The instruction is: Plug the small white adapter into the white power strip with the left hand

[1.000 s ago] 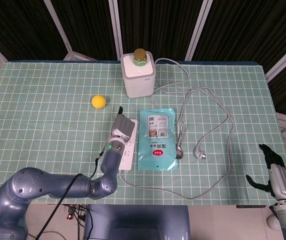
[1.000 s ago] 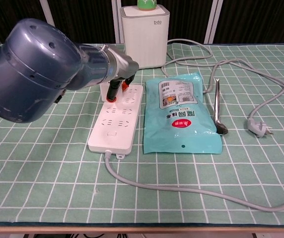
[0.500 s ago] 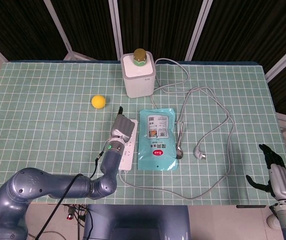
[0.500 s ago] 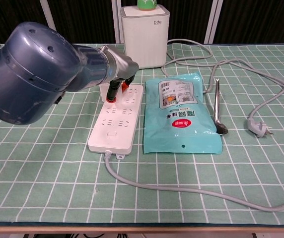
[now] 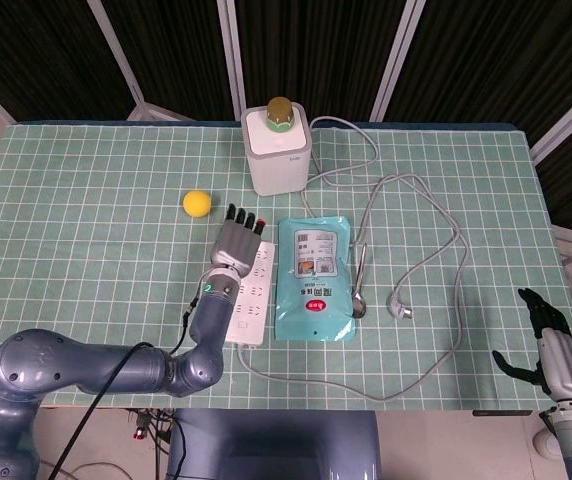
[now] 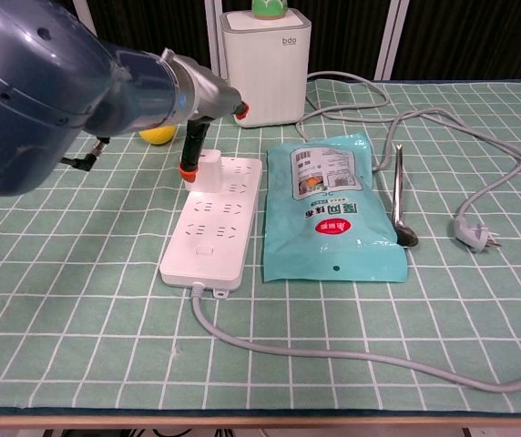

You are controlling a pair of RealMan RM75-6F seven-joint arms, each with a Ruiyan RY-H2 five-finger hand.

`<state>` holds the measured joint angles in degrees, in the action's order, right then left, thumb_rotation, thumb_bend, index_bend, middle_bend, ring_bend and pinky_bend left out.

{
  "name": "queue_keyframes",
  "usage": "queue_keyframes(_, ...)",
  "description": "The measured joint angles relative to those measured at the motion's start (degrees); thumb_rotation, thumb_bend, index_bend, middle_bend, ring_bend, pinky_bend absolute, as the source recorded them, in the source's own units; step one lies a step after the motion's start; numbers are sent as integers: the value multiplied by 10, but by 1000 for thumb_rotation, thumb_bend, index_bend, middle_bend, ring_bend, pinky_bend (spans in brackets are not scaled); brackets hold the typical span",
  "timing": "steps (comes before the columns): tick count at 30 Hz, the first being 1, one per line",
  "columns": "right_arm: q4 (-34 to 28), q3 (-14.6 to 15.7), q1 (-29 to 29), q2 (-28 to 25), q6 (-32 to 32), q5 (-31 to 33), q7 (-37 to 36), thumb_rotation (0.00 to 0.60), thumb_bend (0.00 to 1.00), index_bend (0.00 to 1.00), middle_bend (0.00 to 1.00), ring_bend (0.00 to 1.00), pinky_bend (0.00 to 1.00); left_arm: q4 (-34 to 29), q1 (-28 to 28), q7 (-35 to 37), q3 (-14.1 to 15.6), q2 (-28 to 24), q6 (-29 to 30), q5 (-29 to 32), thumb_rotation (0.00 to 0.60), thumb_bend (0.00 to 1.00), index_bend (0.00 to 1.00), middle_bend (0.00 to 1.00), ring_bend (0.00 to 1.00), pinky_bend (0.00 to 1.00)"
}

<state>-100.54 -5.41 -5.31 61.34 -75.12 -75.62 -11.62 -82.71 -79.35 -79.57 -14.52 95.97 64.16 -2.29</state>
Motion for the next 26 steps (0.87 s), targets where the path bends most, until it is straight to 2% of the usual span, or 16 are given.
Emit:
queue_keyframes(5,3,1,1,2,-6,-6,6,600,339,0,0,0,0,-63,36,65,-1,-44,22,-52,600,51,40,19,0,0)
queue_keyframes(8,5,2,1,3,-8,-8,11,600,339,0,0,0,0,-116,76,127,7,-81,44,-112,600,51,50,19,0,0)
queue_keyframes(11,8,2,1,6,-12,-12,19,600,340,0,0,0,0,-170,129,194,28,-122,71,-189,600,51,50,16,0,0)
queue_keyframes(14,12,3,1,9,-19,-18,31,600,339,0,0,0,0,-213,191,264,64,-160,103,-280,600,49,11,2,0,0)
queue_keyframes(19,19,4,2,17,-30,-23,59,600,339,0,0,0,0,-241,317,399,154,-209,171,-450,600,40,0,0,0,0)
queue_keyframes(21,20,4,3,21,-37,-27,67,600,340,0,0,0,0,-236,376,457,192,-222,205,-513,600,40,0,0,0,0)
queue_keyframes(24,23,4,4,24,-42,-31,71,600,340,0,0,0,0,-208,453,524,235,-233,251,-576,600,40,0,0,0,0)
queue_keyframes(26,24,4,5,25,-44,-33,71,600,339,0,0,0,0,-181,490,552,252,-235,271,-599,600,40,0,0,0,0)
